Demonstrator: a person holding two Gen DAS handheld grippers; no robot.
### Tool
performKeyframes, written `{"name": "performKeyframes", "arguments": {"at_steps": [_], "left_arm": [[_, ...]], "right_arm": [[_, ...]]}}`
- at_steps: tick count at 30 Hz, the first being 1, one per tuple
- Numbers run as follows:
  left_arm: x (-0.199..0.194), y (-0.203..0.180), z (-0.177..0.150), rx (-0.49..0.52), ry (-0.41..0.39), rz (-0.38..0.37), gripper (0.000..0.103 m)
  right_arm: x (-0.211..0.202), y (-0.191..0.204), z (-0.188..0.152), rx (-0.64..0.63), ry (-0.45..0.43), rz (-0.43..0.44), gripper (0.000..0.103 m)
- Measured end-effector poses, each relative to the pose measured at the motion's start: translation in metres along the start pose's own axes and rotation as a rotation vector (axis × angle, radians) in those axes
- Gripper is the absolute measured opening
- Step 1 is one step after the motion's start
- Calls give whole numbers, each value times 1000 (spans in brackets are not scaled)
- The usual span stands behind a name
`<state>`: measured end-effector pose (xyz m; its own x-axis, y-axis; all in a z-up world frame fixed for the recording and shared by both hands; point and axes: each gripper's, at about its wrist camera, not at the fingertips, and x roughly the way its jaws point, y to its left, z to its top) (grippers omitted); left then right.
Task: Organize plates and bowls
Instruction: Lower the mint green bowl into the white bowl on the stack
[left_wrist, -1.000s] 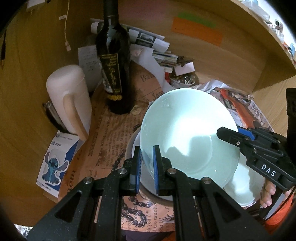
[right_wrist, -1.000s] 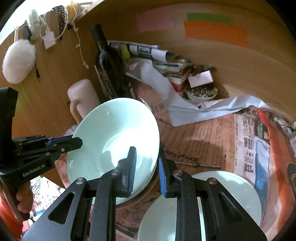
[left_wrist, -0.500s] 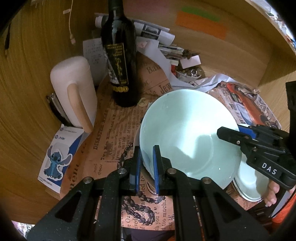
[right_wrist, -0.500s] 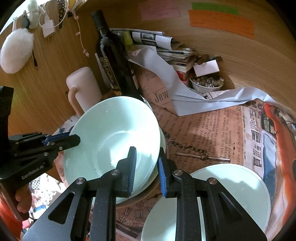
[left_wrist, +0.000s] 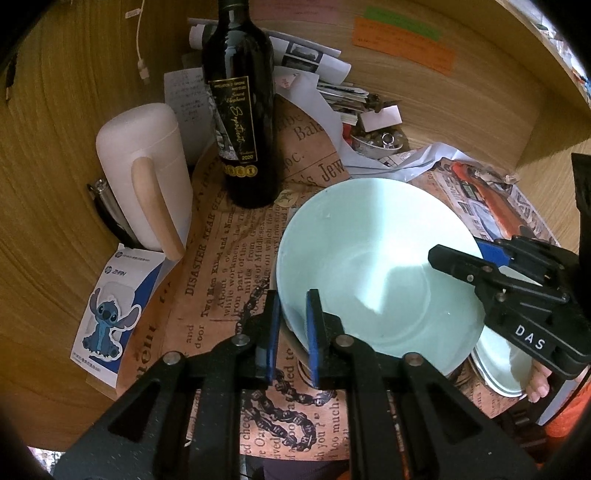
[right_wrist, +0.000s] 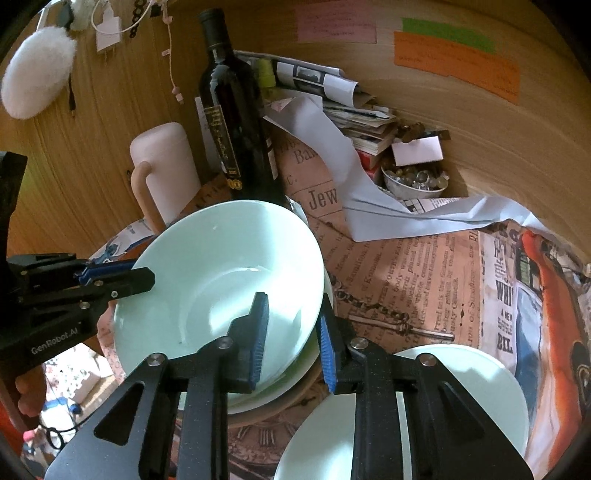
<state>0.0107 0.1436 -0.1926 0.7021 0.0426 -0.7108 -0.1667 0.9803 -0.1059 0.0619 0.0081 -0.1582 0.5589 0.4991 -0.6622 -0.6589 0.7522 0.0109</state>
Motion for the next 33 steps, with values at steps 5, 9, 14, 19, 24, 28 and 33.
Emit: {"name": "performKeyframes", "arguments": {"at_steps": [5, 9, 14, 19, 24, 28, 33], "left_arm": [[-7, 5, 4, -27, -33, -25, 35], [-17, 11, 7, -49, -66, -44, 48], [-21, 22, 6, -81, -68, -60, 60], [-11, 32, -2, -124, -14, -117, 66], [0, 33, -8, -142, 30, -156, 66], [9, 30, -10, -153, 74, -198, 66], [16, 22, -10, -125, 105, -219, 65]], "right_arm": [[-2, 3, 0, -28, -15, -26, 32], [-12, 3, 3, -50, -80, -65, 53], [-15, -6, 5, -31, -66, -43, 53], [-6, -21, -3, 39, 13, 18, 53], [2, -25, -8, 81, 67, 65, 53], [5, -28, -10, 114, 93, 89, 53], [9, -29, -10, 133, 128, 121, 53]]}}
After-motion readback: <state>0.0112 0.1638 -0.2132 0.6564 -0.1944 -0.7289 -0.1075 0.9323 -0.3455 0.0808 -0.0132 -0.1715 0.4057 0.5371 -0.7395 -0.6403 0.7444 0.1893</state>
